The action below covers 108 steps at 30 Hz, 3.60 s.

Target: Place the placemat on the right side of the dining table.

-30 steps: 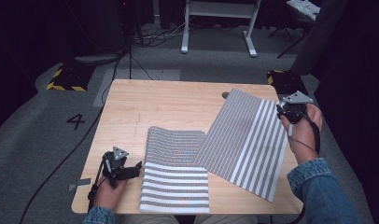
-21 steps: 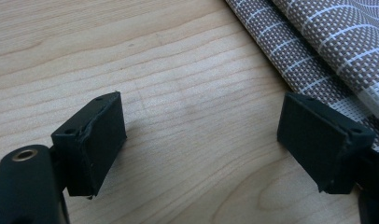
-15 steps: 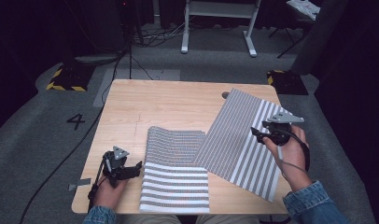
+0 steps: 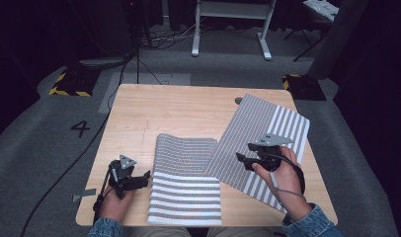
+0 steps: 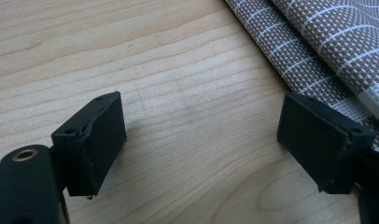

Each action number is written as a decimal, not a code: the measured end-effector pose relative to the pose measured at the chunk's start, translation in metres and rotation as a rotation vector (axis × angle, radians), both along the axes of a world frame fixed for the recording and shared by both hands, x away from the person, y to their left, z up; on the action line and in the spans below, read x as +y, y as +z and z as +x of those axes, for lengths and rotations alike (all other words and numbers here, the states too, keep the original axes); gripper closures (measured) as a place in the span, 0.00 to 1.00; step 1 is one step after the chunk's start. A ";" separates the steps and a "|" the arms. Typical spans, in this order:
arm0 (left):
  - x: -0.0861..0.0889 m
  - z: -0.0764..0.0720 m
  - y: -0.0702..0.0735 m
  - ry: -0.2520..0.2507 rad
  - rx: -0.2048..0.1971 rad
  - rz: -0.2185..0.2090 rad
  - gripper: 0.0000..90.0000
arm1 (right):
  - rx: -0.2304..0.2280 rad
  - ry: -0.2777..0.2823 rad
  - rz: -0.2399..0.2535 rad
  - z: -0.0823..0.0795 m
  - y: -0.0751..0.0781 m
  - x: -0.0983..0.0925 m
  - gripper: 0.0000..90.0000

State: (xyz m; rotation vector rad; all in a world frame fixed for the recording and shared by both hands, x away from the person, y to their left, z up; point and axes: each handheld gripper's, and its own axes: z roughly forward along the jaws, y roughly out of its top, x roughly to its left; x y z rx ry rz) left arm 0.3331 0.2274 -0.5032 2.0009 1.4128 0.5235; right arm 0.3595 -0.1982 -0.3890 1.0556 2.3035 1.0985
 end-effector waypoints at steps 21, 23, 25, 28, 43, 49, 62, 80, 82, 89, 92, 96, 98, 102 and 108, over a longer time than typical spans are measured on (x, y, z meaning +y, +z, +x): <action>0.000 0.000 0.000 0.000 0.000 0.000 0.17 | 0.168 0.061 -0.023 0.001 -0.083 0.050 0.41; 0.000 0.000 0.000 0.000 0.000 0.000 0.17 | 0.172 0.056 -0.031 0.003 -0.088 0.051 0.41; 0.000 0.000 0.000 0.000 0.000 0.000 0.17 | 0.170 0.051 -0.041 0.004 -0.091 0.051 0.40; 0.000 0.000 0.000 0.000 0.000 0.000 0.17 | 0.176 0.045 -0.038 0.005 -0.093 0.051 0.40; 0.000 0.000 0.000 -0.001 0.000 0.001 0.17 | 0.159 0.040 -0.053 0.012 -0.101 0.075 0.48; 0.000 0.000 0.000 -0.001 0.000 0.001 0.17 | 0.182 0.038 -0.036 0.020 -0.099 0.065 0.67; 0.000 0.000 0.000 0.000 -0.002 0.001 0.17 | 0.216 0.042 0.013 0.027 -0.084 0.047 0.92; -0.001 0.002 0.000 -0.008 0.001 -0.004 0.17 | 0.244 0.090 -0.020 -0.007 -0.057 -0.005 0.92; -0.001 0.001 0.000 -0.008 0.001 -0.004 0.17 | 0.267 0.087 -0.015 -0.013 -0.058 -0.018 0.92; -0.001 0.001 0.000 -0.008 0.001 -0.003 0.17 | 0.283 0.092 -0.009 -0.028 -0.060 -0.040 0.90; -0.001 0.001 0.000 -0.008 0.001 -0.003 0.17 | 0.283 0.102 -0.017 -0.032 -0.061 -0.044 0.90; -0.001 0.001 0.000 -0.008 0.001 -0.003 0.17 | 0.285 0.142 -0.038 -0.044 -0.067 -0.049 0.90; -0.001 0.001 0.000 -0.008 0.001 -0.003 0.17 | 0.292 0.166 -0.038 -0.047 -0.069 -0.050 0.90; -0.001 0.001 0.000 -0.008 0.001 -0.003 0.17 | 0.289 0.198 -0.050 -0.052 -0.074 -0.052 0.90; -0.001 0.001 0.000 -0.008 0.000 -0.005 0.17 | 0.310 0.222 -0.046 -0.060 -0.076 -0.057 0.89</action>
